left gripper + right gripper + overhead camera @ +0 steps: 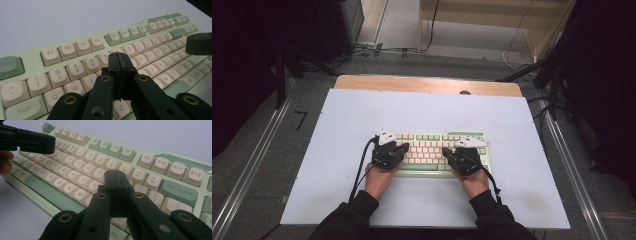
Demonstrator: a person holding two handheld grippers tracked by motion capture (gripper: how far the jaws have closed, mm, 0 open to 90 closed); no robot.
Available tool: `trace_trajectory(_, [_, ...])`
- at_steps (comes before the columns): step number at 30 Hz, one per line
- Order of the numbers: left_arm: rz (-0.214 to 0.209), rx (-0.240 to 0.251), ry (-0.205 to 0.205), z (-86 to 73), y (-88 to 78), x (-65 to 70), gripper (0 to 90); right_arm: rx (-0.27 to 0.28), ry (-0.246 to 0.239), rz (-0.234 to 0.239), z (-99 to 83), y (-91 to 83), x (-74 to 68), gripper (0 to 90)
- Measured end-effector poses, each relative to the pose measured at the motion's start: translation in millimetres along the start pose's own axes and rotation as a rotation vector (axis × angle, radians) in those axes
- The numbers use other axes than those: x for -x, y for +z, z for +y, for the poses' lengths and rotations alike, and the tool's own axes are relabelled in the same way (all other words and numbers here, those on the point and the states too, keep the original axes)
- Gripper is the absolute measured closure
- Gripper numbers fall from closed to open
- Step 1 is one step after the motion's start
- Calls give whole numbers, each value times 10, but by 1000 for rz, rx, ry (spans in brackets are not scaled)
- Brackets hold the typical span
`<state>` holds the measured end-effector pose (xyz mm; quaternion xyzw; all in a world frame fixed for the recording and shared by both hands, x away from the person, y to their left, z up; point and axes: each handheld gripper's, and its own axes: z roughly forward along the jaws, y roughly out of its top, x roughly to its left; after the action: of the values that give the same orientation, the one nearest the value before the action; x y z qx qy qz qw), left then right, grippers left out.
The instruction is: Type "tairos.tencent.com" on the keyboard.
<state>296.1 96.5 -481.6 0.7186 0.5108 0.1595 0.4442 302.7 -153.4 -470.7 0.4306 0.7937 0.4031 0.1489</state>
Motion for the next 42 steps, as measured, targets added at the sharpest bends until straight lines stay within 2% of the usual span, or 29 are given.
trace_trajectory(32, [-1,-33,31,15,199,63,900,-2,1,2,-5,11,-12,875])
trace_trajectory(40, [-2,-48,36,17,226,62,900,-3,-2,2,-3,9,-14,875])
trace_trajectory(42, [-11,-76,43,18,247,66,900,-3,-2,2,-3,10,-20,875])
